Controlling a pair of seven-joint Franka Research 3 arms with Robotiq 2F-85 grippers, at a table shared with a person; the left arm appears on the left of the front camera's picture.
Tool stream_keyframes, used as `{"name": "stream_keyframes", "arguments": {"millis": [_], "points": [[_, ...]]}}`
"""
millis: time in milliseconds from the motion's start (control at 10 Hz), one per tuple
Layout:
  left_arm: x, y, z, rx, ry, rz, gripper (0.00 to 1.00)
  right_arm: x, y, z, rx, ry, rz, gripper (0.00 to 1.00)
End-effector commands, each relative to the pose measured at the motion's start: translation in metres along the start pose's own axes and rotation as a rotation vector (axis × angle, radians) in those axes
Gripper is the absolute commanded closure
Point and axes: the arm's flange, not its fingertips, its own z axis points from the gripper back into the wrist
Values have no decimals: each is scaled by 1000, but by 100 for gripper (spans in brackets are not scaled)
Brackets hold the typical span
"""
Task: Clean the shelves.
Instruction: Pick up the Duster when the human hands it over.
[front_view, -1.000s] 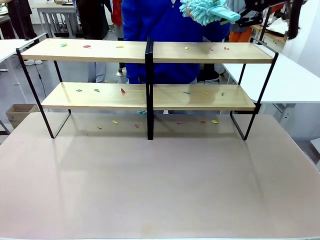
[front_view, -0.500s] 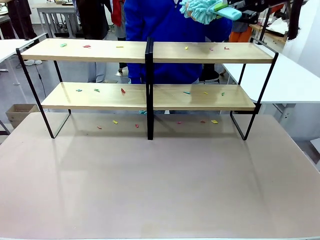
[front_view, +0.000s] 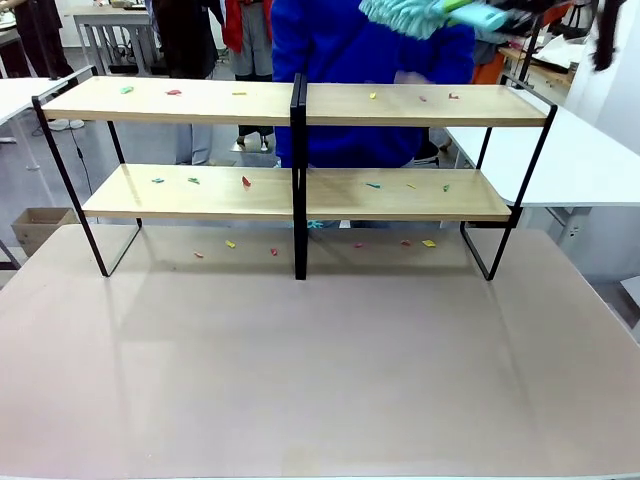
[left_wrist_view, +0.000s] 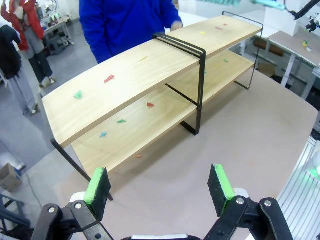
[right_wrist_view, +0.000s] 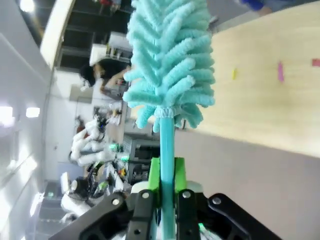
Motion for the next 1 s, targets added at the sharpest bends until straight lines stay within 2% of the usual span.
{"name": "stream_keyframes", "arguments": {"millis": [0, 100, 200, 300, 500, 600, 700, 800, 900], "points": [[0, 0, -1, -3, -2, 4, 0, -9, 6, 95, 97, 143, 86, 100], [0, 0, -1, -3, -2, 4, 0, -20, 0, 141, 92, 244, 107, 100], [0, 0, -1, -3, -2, 4, 0, -36, -10, 185, 67, 296, 155, 100], [0, 0, -1, -3, -2, 4, 0, -58, -20, 235, 140, 309, 287, 100], [0, 0, -1, -3, -2, 4, 0, -95, -48, 305, 156, 201, 419, 100], [0, 0, -1, -3, -2, 4, 0, -112, -69, 332, 239, 231, 518, 100], [0, 0, -1, -3, -2, 4, 0, -126, -94, 343, 287, 262, 526, 100], [0, 0, -1, -3, -2, 4, 0, -120, -110, 327, 234, 156, 420, 100], [0, 0, -1, -3, -2, 4, 0, -130, -69, 345, 221, 226, 483, 100]]}}
